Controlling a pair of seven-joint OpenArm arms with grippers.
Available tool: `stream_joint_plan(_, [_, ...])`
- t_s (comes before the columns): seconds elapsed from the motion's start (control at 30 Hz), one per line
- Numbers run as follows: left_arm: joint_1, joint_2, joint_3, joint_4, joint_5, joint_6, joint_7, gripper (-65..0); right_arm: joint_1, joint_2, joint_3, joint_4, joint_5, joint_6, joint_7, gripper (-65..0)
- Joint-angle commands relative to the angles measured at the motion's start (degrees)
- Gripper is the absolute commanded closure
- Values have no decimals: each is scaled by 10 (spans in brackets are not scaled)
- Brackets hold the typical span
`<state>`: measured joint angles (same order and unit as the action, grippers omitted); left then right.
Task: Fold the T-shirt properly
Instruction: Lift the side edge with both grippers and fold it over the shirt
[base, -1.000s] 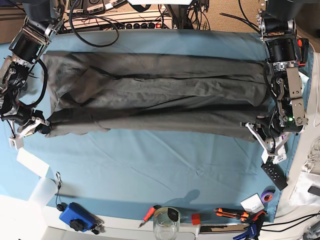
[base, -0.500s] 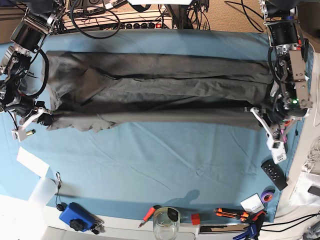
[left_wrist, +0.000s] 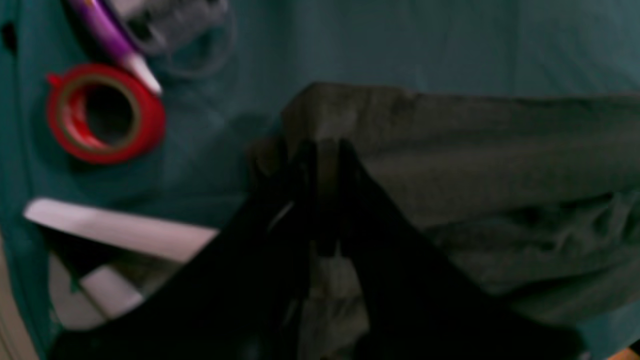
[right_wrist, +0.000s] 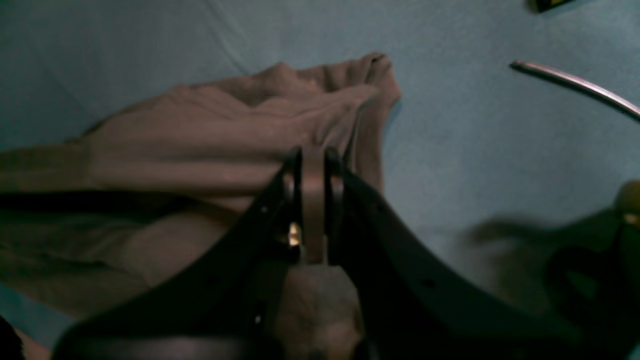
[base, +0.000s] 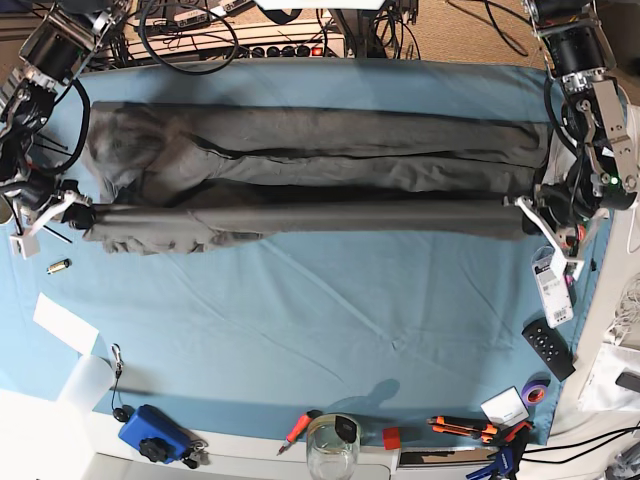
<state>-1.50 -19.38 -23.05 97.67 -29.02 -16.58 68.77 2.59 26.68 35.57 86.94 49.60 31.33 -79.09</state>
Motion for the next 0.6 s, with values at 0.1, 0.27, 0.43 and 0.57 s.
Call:
stream_joint_plan(0.1, [13,-9,-5,33,3,0,-2,0,-20,16,5,34,5,0,11,0])
stream_joint_plan(0.27, [49,-9,-5,77,18,0,-8,0,-46,16,5,55,5,0,13,0])
stream_joint_plan(0.43, [80,-9,-5,95,19,2,-9,0,-56,16,5,55,3,0,13,0])
stream_joint_plan(0.57, [83,-9,-6,100,24,2,-11,0,-56,16,18,55,3,0,15,0])
